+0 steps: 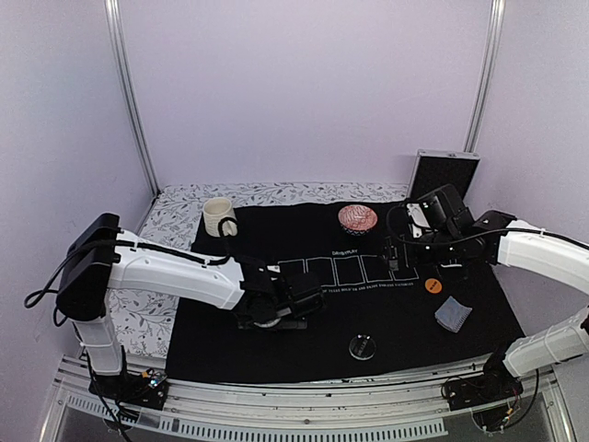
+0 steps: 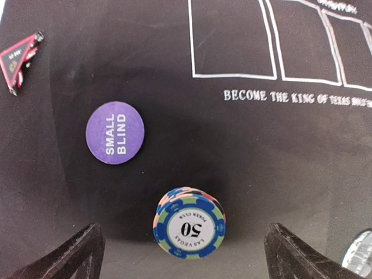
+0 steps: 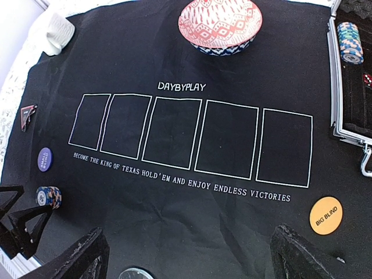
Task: Distribute texas hold em gaming equipment
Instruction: Adjust the poker chips pile in the small blind area.
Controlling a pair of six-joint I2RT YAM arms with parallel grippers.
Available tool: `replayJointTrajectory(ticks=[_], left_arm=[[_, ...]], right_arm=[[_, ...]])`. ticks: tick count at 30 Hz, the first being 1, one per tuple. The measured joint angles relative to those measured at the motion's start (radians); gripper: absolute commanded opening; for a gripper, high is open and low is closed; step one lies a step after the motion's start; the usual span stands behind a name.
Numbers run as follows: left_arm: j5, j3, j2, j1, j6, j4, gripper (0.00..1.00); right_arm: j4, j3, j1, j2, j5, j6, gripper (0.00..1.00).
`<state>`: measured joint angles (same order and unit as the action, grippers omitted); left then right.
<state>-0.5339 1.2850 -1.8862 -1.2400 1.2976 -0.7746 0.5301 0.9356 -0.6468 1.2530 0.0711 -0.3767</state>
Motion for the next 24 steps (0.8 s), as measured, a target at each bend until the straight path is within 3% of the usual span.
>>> replayJointTrajectory(ticks=[24], left_arm=[[0.111, -0.04, -0.037, 0.056, -0.041, 0.06, 0.84]], right_arm=[[-0.001, -0.036, 0.0, -0.042, 0.027, 0.008, 0.99]])
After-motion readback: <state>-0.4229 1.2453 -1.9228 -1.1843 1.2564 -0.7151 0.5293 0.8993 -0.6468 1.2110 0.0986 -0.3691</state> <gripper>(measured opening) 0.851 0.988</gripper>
